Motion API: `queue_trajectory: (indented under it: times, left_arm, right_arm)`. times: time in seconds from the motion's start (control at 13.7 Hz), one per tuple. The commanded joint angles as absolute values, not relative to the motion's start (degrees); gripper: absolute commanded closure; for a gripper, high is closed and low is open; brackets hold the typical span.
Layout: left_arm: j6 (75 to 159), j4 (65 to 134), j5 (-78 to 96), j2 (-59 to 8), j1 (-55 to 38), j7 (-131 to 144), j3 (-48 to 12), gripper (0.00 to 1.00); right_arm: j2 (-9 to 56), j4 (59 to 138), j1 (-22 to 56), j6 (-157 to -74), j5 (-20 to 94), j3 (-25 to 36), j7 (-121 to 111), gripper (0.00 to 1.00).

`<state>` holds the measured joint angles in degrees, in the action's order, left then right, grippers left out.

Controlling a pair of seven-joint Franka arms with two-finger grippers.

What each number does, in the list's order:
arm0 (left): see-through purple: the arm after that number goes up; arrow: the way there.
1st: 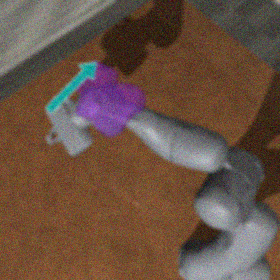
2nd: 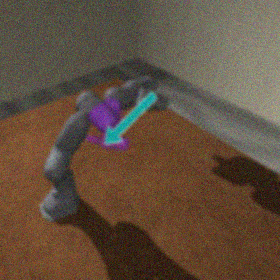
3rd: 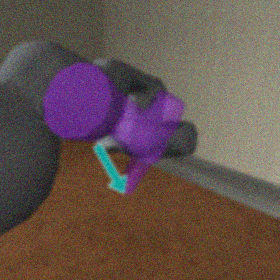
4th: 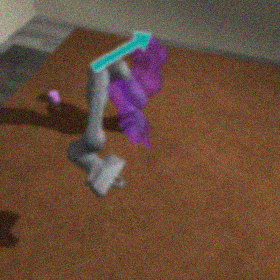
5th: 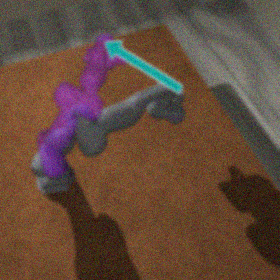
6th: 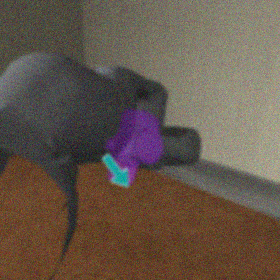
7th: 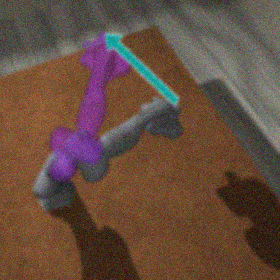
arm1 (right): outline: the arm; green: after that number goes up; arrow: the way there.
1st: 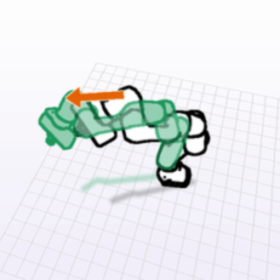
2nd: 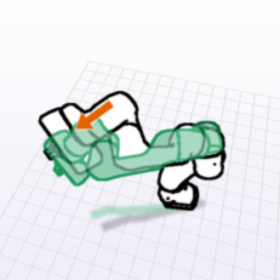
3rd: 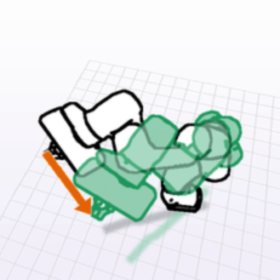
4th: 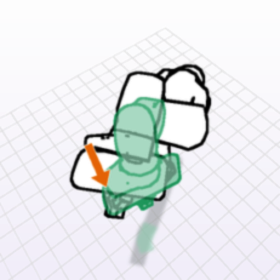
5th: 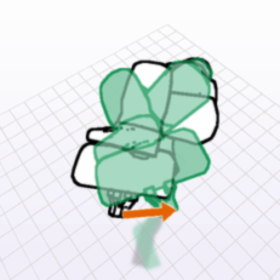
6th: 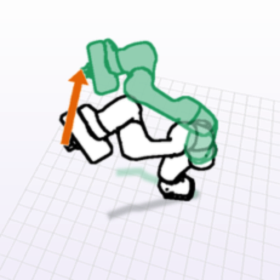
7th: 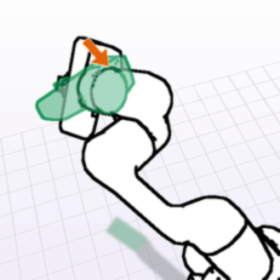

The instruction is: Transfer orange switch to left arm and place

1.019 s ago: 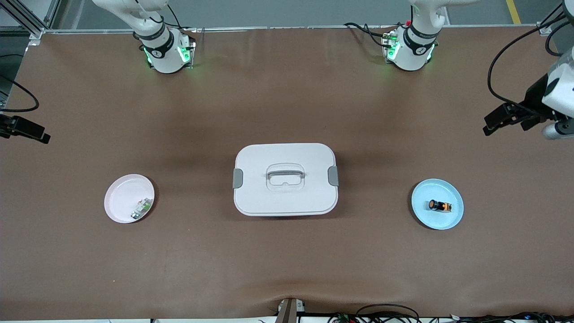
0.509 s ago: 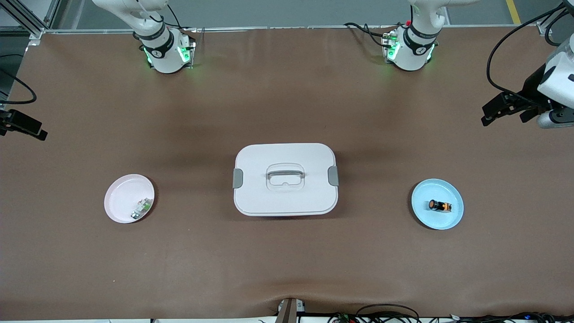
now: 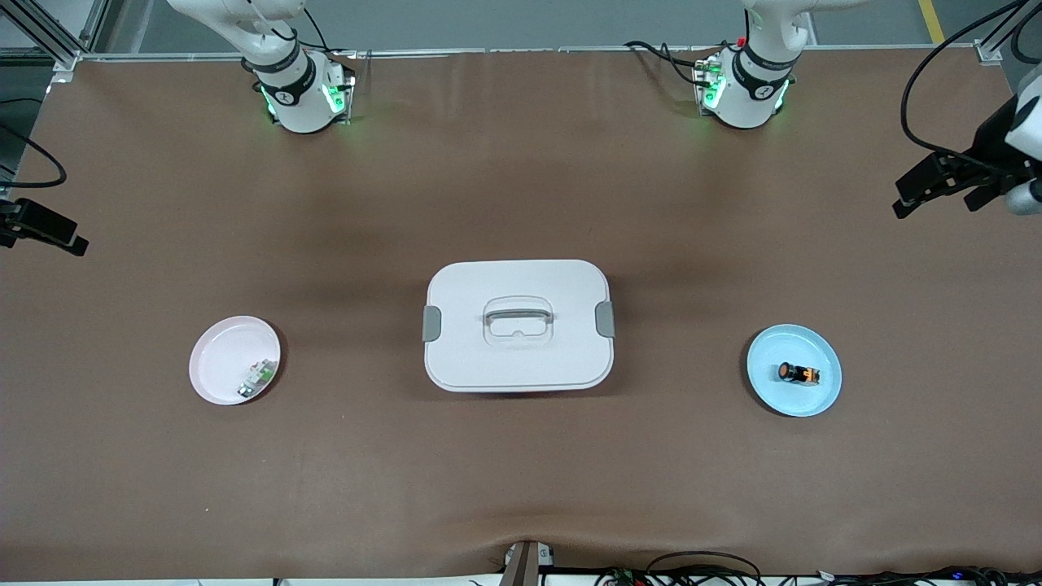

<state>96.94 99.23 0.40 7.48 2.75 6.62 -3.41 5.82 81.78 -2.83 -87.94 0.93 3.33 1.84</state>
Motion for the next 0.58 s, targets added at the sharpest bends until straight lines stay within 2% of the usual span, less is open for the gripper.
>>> queue_trajectory:
  times: [0.0, 0.51]
  left_arm:
    - [96.5, 98.7, 1.23, 7.04, 3.08, 4.4, -3.6, 0.0]
    - [96.15, 96.25, 1.41, 3.43, 2.99, 4.31, -3.96, 0.0]
  right_arm:
    - [4.4, 82.71, -3.08, -88.33, 1.58, 3.25, 1.85, 0.0]
    - [3.78, 83.41, -3.08, -88.33, 1.58, 3.25, 1.85, 0.0]
